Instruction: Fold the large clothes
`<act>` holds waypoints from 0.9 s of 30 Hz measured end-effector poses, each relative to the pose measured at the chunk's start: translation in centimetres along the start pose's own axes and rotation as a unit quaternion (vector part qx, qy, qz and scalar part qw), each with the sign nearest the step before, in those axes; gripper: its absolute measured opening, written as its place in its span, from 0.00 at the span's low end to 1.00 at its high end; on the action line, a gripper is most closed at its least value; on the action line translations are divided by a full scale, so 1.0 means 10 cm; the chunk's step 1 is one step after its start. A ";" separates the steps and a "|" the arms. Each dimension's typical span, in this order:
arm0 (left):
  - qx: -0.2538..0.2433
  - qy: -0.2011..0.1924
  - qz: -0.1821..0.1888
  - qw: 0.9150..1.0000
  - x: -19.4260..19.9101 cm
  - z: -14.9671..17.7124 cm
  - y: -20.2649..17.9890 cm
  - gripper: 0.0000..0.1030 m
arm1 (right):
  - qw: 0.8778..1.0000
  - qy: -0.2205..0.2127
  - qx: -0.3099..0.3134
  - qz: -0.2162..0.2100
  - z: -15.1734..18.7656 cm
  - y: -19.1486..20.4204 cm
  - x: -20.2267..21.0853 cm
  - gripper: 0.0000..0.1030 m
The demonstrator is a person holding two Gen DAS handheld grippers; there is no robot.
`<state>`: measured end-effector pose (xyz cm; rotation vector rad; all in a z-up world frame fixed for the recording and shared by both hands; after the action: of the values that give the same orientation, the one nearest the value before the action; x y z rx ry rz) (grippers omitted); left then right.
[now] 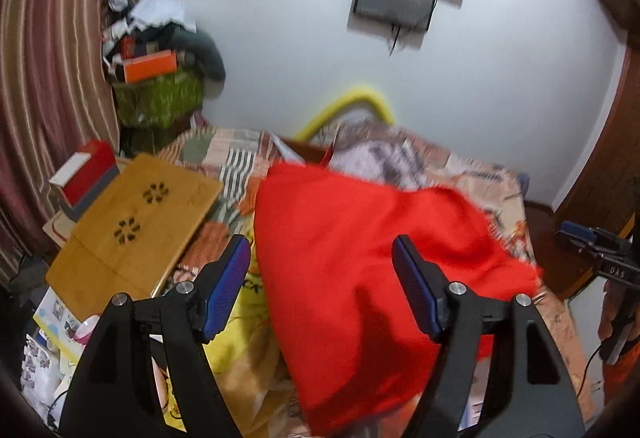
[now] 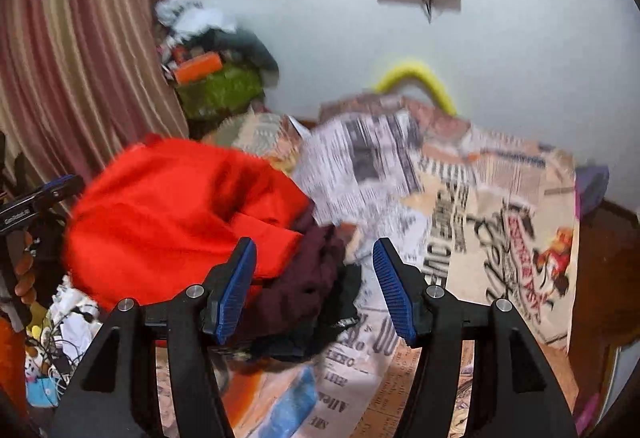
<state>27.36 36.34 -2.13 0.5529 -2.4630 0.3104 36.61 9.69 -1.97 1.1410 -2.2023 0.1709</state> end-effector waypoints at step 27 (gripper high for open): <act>-0.040 -0.284 -0.040 0.957 3.05 1.32 -1.00 0.71 | 0.958 -0.266 0.102 -0.020 0.86 1.54 1.94 0.64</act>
<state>2.74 13.42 6.38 0.7925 -2.9740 0.0114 12.53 2.47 5.47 1.4777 -2.6756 0.0787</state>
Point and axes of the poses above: each gripper's, at about its wrist camera, not at the fingertips, and x roughly against the way its jaws point, y to its left, z to its underside, the point moved 2 cm from there along -x, roughly the way its jaws point, and after that the axes turned 8 degrees about -z, right-handed, at the moved point
